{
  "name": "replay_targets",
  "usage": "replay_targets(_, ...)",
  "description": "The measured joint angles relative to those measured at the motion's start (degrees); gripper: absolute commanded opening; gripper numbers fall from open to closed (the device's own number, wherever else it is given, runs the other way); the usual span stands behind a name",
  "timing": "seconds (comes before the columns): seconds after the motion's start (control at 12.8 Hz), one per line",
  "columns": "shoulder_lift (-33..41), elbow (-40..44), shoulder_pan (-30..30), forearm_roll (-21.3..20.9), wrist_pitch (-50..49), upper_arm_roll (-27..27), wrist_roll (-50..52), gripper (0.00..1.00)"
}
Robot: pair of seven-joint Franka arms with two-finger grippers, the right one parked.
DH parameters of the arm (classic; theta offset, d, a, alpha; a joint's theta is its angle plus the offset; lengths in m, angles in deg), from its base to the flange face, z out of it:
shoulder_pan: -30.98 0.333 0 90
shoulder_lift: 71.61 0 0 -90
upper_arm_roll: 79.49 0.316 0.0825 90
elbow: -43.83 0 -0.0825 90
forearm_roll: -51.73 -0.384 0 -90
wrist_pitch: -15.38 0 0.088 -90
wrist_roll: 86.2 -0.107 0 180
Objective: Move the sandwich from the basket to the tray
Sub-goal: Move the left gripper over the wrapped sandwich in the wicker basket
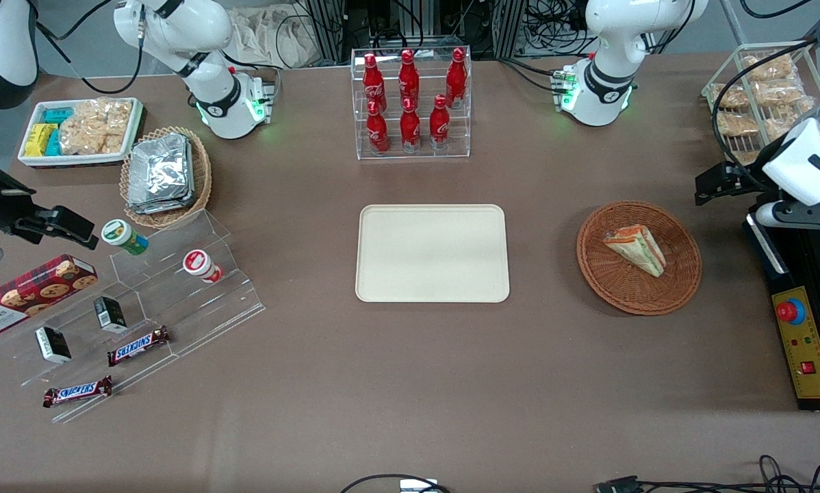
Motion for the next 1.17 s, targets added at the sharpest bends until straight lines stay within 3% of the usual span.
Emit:
replay_targets(0.7, -0.65, -2.11, 0.12, -0.68, 0.10, 1.38, 1.28, 1.00)
replay_targets(1.17, 1.56, -19.98, 0.11, -1.17, 17.19, 1.41, 16.28, 1.00)
